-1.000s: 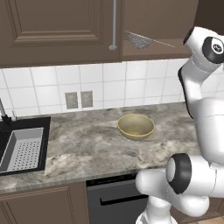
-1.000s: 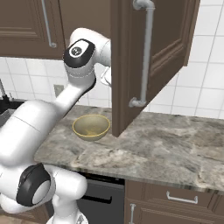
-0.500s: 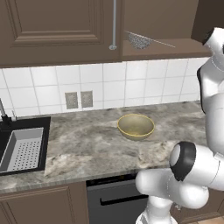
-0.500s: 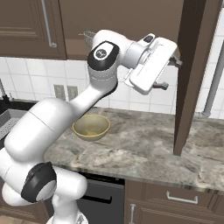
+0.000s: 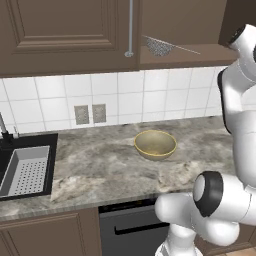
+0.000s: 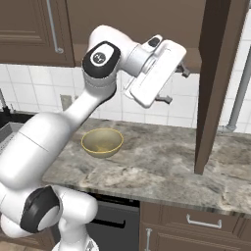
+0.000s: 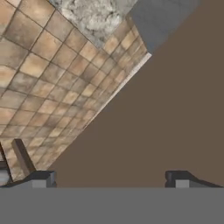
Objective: Open the cabinet and setup a tea strainer by placing it in the bowl upright.
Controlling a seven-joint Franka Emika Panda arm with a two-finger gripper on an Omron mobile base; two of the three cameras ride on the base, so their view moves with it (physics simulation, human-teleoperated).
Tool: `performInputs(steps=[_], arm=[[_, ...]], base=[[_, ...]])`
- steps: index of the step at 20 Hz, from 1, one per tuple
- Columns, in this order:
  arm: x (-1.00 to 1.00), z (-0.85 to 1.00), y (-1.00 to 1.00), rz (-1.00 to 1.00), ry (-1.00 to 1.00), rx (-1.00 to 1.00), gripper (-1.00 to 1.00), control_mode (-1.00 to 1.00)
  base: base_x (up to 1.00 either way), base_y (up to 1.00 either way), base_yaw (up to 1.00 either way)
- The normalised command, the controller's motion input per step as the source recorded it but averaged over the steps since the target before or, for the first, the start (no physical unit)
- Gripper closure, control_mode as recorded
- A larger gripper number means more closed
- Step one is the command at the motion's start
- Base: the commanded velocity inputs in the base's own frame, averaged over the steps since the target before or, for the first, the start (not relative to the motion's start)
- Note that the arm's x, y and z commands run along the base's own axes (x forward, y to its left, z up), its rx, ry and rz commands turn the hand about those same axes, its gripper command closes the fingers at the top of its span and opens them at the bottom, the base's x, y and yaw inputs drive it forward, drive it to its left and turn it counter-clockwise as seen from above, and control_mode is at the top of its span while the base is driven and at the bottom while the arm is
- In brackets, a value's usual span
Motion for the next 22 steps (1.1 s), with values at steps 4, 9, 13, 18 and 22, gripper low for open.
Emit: performInputs(steps=[4,9,13,18,22], arm=[[0.09,-0.01,0.56,0.10,-0.29,0.31,-1.00,-1.00],[0.15,-0.18,0.30,0.36,-0.32,0.49,-1.00,-1.00],[0.13,-0.19,0.73,0.49,-0.38,0.38,-1.00,-1.00],[0.05,0.00,0.73,0.47,-0.42,0.35,-1.00,-1.00],[0.08,0.00,0.57,0.45,-0.42,0.38,-1.00,-1.00]], base=[[0.00,0.00,0.00],[0.00,0.00,0.00],[0.00,0.00,0.00],[0.00,0.00,0.00],[0.00,0.00,0.00]])
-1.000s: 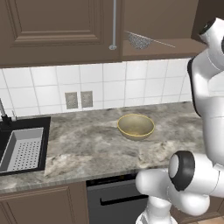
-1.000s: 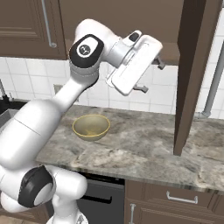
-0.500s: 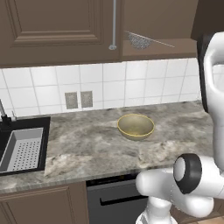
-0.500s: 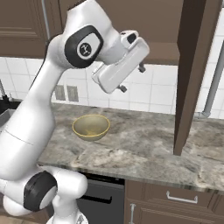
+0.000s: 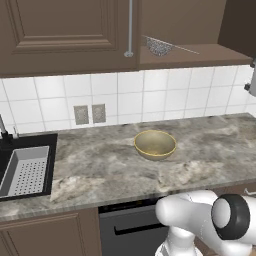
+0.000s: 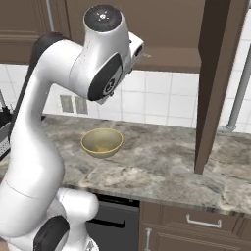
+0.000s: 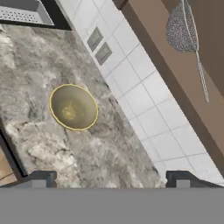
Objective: Open the cabinet and setup a tea strainer by placing it in the bowl upright.
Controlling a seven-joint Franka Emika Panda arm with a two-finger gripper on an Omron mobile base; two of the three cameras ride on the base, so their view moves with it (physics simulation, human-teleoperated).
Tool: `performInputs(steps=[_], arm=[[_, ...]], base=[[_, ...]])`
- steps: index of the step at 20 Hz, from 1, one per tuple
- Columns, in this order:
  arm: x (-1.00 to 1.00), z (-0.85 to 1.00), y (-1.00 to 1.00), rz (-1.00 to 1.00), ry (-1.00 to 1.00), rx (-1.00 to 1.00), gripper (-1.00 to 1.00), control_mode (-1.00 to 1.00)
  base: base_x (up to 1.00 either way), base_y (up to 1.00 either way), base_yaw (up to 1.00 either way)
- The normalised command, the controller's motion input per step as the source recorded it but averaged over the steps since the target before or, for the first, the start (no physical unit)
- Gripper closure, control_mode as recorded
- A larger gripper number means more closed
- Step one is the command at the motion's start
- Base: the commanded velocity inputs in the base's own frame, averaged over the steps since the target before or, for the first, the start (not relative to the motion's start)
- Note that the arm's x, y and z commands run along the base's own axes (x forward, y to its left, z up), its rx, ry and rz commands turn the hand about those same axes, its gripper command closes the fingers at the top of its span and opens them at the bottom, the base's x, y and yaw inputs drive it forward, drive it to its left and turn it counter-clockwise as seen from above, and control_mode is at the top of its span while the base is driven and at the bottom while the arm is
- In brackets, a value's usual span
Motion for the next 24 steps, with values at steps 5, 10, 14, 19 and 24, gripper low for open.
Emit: performInputs(steps=[5,10,14,19,24], arm=[[0.19,0.00,0.17,0.37,-0.47,0.42,-1.00,-1.00],[0.04,0.00,0.33,0.25,-0.55,0.04,-1.00,-1.00],[0.16,0.02,0.20,0.13,-0.25,-0.07,-1.00,-1.00],[0.33,0.09,0.37,-0.10,0.16,-0.12,-1.00,-1.00],[0.10,0.02,0.20,-0.18,0.11,-0.01,-1.00,-1.00]], base=[[0.00,0.00,0.00],[0.00,0.00,0.00],[0.00,0.00,0.00],[0.00,0.00,0.00],[0.00,0.00,0.00]])
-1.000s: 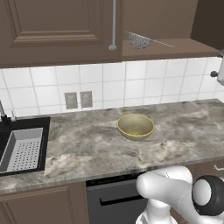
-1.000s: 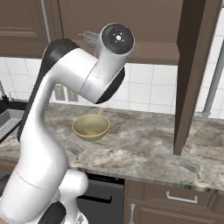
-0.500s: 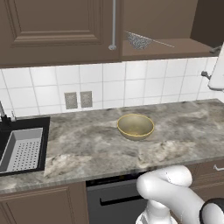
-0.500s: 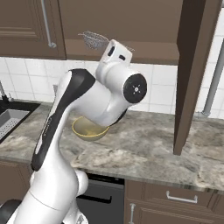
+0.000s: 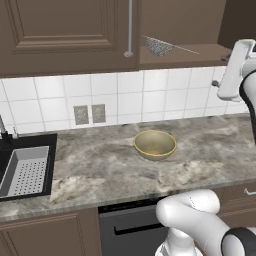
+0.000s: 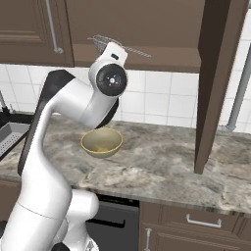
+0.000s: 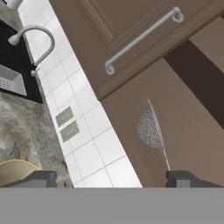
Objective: Open the cabinet and setup a tea strainer by placing it in the bowl upright.
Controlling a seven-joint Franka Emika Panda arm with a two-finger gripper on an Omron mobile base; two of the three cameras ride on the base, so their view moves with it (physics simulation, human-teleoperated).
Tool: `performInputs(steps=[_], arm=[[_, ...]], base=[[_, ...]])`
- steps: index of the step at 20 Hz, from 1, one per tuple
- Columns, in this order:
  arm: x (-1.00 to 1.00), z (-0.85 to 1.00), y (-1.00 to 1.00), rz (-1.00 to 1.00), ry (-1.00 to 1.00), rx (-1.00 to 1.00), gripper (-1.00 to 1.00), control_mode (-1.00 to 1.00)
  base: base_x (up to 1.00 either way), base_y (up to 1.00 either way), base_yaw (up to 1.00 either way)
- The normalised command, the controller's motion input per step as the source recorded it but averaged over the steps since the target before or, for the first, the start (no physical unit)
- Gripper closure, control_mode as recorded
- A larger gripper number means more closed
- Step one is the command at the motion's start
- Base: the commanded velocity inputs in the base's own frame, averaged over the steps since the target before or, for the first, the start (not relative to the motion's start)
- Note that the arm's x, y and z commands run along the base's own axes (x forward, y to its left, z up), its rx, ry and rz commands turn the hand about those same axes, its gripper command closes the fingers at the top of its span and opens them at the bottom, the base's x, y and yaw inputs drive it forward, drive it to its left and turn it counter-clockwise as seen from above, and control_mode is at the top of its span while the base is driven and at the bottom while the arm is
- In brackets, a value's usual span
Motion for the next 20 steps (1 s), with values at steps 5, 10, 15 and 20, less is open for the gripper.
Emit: performInputs(steps=[5,10,15,20], arm=[[0.04,0.00,0.00,-0.02,-0.01,0.01,-1.00,-1.00],[0.33,0.06,0.10,0.03,-0.02,-0.02,-1.00,-1.00],[0.35,0.10,0.01,0.09,-0.05,-0.10,-1.00,-1.00],[0.17,0.33,0.04,0.08,0.00,-0.17,-1.00,-1.00]], base=[[0.00,0.00,0.00],[0.00,0.00,0.00],[0.00,0.00,0.00],[0.00,0.00,0.00]])
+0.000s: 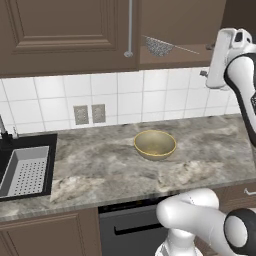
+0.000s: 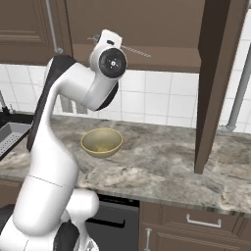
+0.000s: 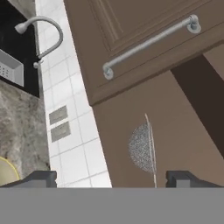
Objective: Open the cabinet and setup a tea strainer by placing it in the bowl upright.
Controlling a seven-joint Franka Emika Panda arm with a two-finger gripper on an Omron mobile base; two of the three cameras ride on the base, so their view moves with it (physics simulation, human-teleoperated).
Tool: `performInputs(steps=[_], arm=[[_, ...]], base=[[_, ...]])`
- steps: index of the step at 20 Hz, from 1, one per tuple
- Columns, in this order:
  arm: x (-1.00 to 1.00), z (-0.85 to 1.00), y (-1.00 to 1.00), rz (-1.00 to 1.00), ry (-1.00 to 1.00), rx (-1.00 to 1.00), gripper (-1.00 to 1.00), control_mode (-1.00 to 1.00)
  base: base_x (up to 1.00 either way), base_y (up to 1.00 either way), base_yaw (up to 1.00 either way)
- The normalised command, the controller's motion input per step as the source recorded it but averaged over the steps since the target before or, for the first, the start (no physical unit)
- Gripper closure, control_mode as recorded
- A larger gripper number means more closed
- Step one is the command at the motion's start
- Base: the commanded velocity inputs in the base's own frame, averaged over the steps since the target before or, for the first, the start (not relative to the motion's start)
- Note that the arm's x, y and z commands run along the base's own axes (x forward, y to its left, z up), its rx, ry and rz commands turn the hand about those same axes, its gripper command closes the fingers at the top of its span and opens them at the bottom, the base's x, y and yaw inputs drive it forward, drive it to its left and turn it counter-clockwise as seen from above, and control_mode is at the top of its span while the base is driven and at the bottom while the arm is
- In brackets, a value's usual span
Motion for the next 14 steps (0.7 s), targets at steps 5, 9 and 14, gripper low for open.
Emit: performInputs(steps=[5,9,14], arm=[[0.52,0.11,0.09,0.01,0.01,-0.08,-1.00,-1.00],[0.64,0.00,0.06,0.00,0.04,0.00,-1.00,-1.00],[0.54,0.00,0.01,0.00,0.00,0.00,-1.00,-1.00]], base=[[0.00,0.00,0.00],[0.00,0.00,0.00],[0.00,0.00,0.00]])
